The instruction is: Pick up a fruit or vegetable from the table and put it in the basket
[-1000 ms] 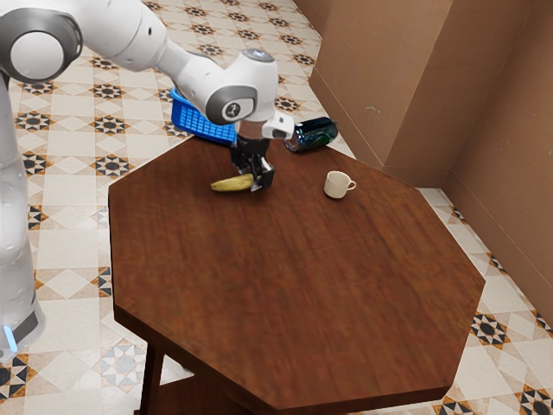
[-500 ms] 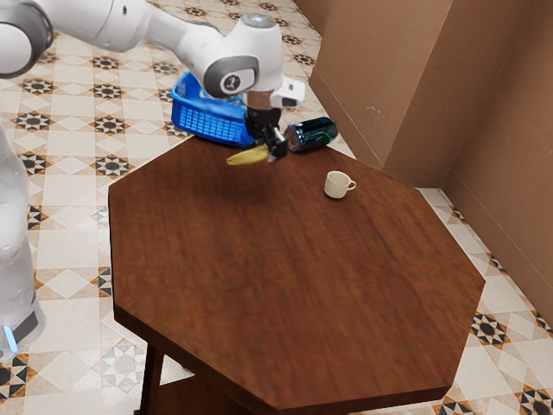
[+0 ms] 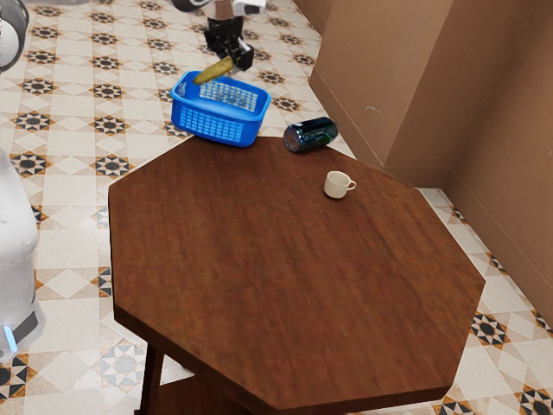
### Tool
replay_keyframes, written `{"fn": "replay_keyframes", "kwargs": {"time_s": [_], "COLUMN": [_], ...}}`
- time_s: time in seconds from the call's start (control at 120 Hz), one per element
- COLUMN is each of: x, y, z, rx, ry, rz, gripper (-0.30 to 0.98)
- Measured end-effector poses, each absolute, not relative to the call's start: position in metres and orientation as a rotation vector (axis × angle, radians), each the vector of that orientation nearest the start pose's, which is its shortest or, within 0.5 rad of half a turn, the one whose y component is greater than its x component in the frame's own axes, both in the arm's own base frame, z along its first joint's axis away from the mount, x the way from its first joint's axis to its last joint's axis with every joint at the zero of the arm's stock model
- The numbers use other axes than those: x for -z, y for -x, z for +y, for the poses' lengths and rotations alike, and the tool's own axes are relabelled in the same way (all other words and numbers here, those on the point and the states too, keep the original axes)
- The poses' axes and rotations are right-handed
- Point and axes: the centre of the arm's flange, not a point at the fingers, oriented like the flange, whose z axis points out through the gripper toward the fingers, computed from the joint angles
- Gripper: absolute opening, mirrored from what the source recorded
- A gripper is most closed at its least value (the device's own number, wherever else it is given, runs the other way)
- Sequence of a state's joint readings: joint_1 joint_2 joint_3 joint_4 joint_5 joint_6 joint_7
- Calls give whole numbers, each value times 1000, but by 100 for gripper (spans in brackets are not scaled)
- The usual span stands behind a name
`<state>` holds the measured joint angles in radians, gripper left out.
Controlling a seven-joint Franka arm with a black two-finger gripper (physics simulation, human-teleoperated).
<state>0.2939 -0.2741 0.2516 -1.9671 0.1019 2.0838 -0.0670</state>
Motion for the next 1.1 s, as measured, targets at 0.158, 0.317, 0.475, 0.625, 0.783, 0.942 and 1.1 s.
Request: {"fn": "replay_keyframes", "kwargs": {"time_s": [0.158,0.317,0.475,0.625,0.783,0.942,1.1], "x": [-620,-634,-644,-641,-632,-652,-673], "y": [-411,-413,-419,-428,-431,-422,-511], "z": [319,372,398,401,407,400,194], "rx": [497,517,548,550,538,605,596], "ry": [2822,2775,2771,2799,2823,2822,3013], "rz": [-904,-952,-931,-870,-830,-835,-918], "gripper": [11,11,12,11,47,62,67]}}
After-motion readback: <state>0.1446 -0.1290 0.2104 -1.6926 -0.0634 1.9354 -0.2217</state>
